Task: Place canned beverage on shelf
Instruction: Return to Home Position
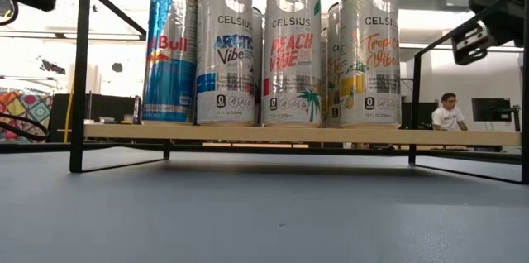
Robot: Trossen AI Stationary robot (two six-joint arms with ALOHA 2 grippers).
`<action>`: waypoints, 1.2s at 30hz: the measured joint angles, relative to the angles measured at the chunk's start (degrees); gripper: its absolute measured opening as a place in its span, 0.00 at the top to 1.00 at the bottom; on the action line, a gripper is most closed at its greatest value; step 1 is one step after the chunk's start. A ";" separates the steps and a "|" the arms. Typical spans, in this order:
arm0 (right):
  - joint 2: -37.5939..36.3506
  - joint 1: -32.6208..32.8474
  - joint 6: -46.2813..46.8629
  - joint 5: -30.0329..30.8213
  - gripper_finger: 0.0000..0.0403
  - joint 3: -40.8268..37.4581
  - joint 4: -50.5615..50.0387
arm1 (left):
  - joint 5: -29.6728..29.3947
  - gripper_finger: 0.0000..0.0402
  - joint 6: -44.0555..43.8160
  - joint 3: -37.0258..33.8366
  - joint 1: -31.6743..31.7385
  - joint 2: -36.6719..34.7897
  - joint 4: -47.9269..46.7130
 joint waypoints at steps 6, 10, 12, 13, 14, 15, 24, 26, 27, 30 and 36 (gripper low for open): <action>0.30 -0.04 -6.30 -0.45 1.00 -0.04 -2.13 | 0.22 0.13 3.29 -0.03 0.00 0.15 -7.10; 0.34 -0.04 -8.03 -0.44 1.00 -0.04 -2.39 | -8.10 0.13 3.55 -0.07 0.02 0.16 -10.50; 0.34 -0.04 -8.07 -0.43 1.00 -0.04 -2.52 | -10.47 0.13 4.02 -0.07 0.02 0.17 -11.13; 0.39 -0.04 -8.09 -0.43 1.00 -0.04 -2.56 | -11.73 0.13 4.55 -0.09 0.02 0.16 -11.35; 0.51 -0.04 -8.19 -0.41 1.00 -0.07 -2.58 | -12.87 0.13 4.99 -0.09 0.02 0.15 -11.75; 0.69 -0.04 -8.28 -0.40 1.00 -0.07 -2.65 | -13.68 0.13 5.68 -0.09 0.02 0.15 -12.16; 2.54 -0.07 -8.05 0.01 1.00 -0.10 -2.09 | -14.89 0.13 7.01 -0.15 0.04 0.15 -13.63; 2.61 -0.07 -7.47 0.03 1.00 -0.11 -1.87 | -14.55 0.13 6.14 -0.17 0.04 0.15 -13.82; 2.62 -0.05 -7.21 0.03 1.00 -0.11 -1.61 | -14.75 0.13 5.44 -0.17 0.04 0.15 -14.32; 2.72 -0.04 -7.15 -0.05 1.00 -0.11 0.67 | -17.29 0.13 2.65 -0.17 0.02 0.18 -16.24; 2.81 -0.04 -7.01 -0.03 1.00 -0.11 2.32 | -17.68 0.13 -0.70 -0.20 0.04 0.30 -15.98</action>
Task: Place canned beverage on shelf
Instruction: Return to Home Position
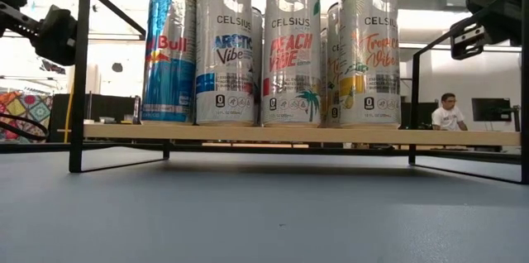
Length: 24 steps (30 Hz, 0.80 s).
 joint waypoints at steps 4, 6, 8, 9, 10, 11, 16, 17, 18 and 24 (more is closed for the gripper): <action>-0.02 0.00 -0.02 0.00 1.00 -0.04 -0.56 | 0.00 0.13 0.76 -0.02 0.00 0.00 0.02; -0.07 0.00 -0.02 0.00 1.00 -0.04 -0.75 | 0.00 0.13 0.89 -0.02 0.00 0.00 0.02; -0.07 0.00 -0.02 0.00 1.00 -0.04 -0.77 | -0.02 0.13 0.63 -0.02 0.00 0.00 0.02; -0.07 0.00 -0.02 0.00 1.00 -0.04 -0.77 | 0.00 0.13 0.32 -0.02 0.00 0.00 0.02; -0.07 0.00 -0.04 0.00 1.00 -0.04 -0.77 | 0.00 0.13 0.21 -0.02 0.00 0.00 0.02; -0.07 0.00 -0.04 0.00 1.00 -0.04 -0.79 | 0.00 0.13 0.24 -0.02 0.00 0.00 0.02; -0.09 0.00 -0.09 0.00 1.00 -0.04 -0.80 | 0.00 0.13 0.39 -0.02 0.00 0.00 0.04; -0.09 0.00 -0.12 0.00 1.00 -0.04 -0.80 | -0.01 0.13 0.37 -0.02 0.00 0.00 0.03; -0.09 0.00 -0.13 0.00 1.00 -0.04 -0.81 | 0.00 0.13 0.37 -0.02 0.00 0.00 0.04; -0.11 0.00 -0.13 0.00 1.00 -0.04 -0.82 | 0.00 0.13 0.32 -0.02 0.00 0.00 0.04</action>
